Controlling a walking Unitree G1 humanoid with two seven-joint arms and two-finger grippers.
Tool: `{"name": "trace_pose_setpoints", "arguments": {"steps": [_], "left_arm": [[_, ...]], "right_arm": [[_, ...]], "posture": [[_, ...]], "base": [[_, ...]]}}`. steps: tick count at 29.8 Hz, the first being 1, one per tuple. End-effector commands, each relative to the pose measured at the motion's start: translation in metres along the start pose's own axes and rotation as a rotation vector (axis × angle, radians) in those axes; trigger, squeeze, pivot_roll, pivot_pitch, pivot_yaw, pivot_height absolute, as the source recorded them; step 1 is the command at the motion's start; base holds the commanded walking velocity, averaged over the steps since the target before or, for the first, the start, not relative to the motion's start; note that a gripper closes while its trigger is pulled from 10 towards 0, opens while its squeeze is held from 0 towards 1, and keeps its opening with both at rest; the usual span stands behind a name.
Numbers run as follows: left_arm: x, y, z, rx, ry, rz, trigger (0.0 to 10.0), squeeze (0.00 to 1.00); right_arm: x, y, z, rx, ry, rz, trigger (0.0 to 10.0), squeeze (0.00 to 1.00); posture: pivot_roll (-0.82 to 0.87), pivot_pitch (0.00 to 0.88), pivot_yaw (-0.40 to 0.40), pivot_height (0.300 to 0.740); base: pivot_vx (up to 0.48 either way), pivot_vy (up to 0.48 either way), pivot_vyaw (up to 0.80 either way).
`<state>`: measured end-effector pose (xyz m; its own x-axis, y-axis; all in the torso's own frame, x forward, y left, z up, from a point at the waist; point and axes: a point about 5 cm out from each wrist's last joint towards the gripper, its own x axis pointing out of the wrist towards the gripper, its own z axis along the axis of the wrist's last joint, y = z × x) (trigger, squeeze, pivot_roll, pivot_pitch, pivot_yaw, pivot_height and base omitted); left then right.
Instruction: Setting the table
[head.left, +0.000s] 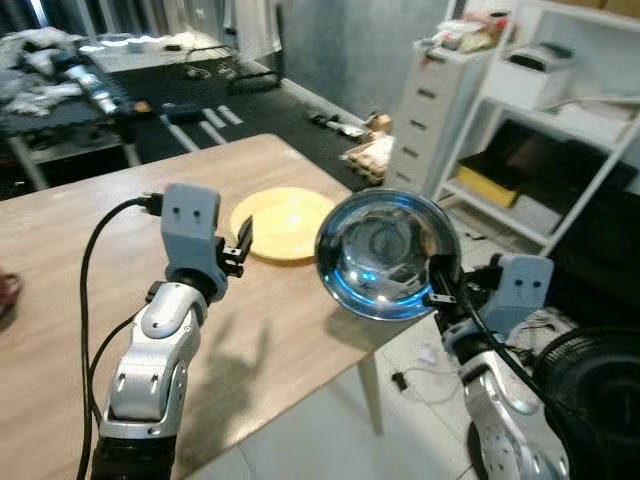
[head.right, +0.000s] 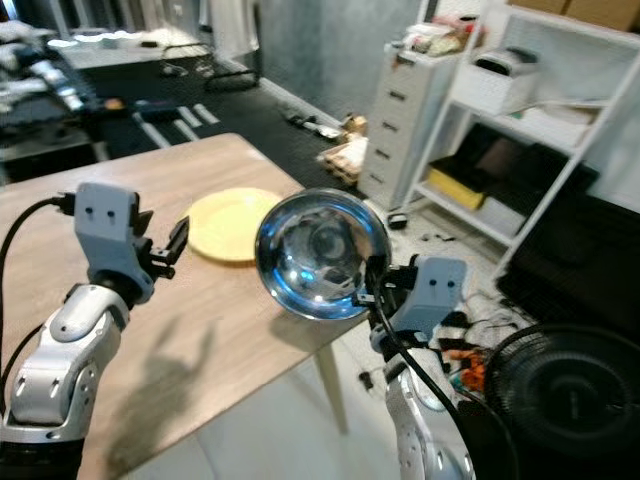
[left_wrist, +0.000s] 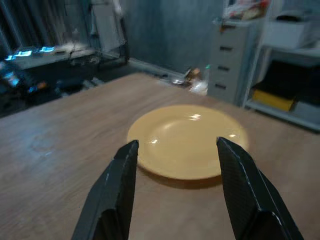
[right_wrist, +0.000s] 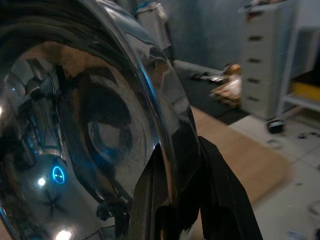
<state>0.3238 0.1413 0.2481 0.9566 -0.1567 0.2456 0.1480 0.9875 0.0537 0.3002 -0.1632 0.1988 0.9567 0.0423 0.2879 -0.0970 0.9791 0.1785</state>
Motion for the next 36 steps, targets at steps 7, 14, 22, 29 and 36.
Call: {"name": "trace_pose_setpoints", "arguments": {"steps": [7,14,22,29,36], "left_arm": [[-0.0005,-0.0026,-0.0028,-0.006,0.009,-0.013,10.0,0.0],[-0.0002,-0.0028,-0.0033,-0.007,0.009,-0.017,10.0,0.0],[0.0,-0.0032,-0.0037,-0.008,0.01,-0.018,10.0,0.0],[0.0004,-0.0026,-0.0039,-0.018,0.014,-0.014,10.0,0.0],[0.0007,-0.0026,-0.0047,-0.027,0.021,-0.016,10.0,0.0]], "right_arm": [[-0.0014,-0.0039,0.0031,0.001,-0.022,-0.019,10.0,0.0],[-0.0014,-0.0051,0.0024,-0.002,-0.019,-0.024,10.0,0.0],[-0.0019,-0.0058,0.0013,-0.003,-0.014,-0.026,10.0,0.0],[-0.0021,-0.0058,0.0003,-0.004,-0.01,-0.026,10.0,0.0],[-0.0021,-0.0058,-0.0005,0.0,-0.005,-0.028,10.0,0.0]], "posture": [[0.12,0.067,0.054,0.74],[0.12,0.067,0.054,0.74],[0.12,0.067,0.055,0.74],[0.12,0.069,0.058,0.74],[0.12,0.07,0.059,0.74]], "base": [[-0.3,0.0,0.0],[-0.299,0.0,0.0],[-0.284,0.0,0.0],[-0.073,0.0,0.0],[0.0,0.0,0.0]]}}
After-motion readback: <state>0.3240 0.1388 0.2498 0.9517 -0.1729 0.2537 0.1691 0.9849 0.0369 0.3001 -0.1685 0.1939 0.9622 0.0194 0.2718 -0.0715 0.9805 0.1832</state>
